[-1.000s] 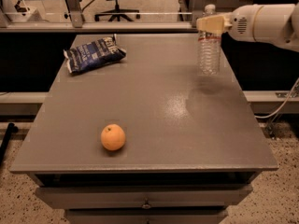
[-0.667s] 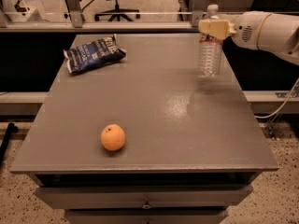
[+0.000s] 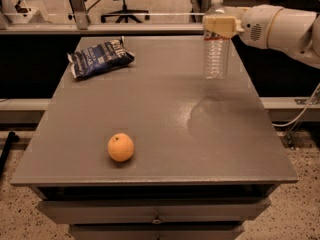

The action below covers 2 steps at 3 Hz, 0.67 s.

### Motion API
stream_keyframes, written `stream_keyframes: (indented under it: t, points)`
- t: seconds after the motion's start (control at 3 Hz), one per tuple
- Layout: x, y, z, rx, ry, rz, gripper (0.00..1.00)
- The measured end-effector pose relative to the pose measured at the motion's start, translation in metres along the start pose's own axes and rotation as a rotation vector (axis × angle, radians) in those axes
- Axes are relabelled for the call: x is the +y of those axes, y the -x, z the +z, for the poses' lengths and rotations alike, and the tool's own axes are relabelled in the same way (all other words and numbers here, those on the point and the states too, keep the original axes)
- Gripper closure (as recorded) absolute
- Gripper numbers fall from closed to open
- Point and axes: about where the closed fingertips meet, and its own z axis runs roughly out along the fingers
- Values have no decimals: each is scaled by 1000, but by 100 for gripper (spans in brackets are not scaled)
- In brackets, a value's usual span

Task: Place water bottle upright

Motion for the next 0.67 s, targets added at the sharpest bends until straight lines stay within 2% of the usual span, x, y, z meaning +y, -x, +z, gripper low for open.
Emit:
stream_keyframes:
  t: [0.33, 0.67]
  points:
    - [4, 0, 0, -68, 34, 7, 100]
    - [15, -3, -5, -187, 115, -25, 100]
